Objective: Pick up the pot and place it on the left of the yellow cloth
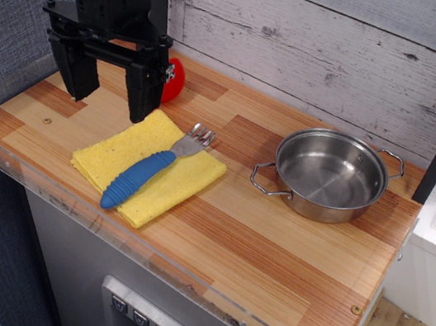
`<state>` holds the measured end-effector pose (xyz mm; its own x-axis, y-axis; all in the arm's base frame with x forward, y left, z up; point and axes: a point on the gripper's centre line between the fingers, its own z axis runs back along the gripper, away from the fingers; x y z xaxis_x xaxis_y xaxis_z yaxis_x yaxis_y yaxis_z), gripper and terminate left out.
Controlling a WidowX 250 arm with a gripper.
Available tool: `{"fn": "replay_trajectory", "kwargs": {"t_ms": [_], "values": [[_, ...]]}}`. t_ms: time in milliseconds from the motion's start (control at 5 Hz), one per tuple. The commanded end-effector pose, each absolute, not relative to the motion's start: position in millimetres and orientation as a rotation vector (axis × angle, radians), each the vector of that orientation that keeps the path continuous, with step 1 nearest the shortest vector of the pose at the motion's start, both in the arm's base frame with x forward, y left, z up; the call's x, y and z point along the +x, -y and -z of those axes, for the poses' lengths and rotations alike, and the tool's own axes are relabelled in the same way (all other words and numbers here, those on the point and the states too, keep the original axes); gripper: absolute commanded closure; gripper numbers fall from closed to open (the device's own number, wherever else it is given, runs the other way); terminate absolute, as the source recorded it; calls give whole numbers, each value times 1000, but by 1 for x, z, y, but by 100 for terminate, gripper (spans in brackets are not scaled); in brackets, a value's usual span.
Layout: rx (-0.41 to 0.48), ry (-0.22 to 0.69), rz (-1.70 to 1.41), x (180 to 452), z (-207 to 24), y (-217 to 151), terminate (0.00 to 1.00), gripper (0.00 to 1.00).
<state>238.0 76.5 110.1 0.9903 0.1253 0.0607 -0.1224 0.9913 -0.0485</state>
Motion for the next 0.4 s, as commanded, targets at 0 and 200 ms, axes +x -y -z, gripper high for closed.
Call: {"fn": "replay_trajectory", "kwargs": {"t_ms": [0, 200], "values": [[-45, 64, -124, 238, -110, -77, 0, 0], [-2, 103, -26, 272, -107, -57, 0, 0]]}}
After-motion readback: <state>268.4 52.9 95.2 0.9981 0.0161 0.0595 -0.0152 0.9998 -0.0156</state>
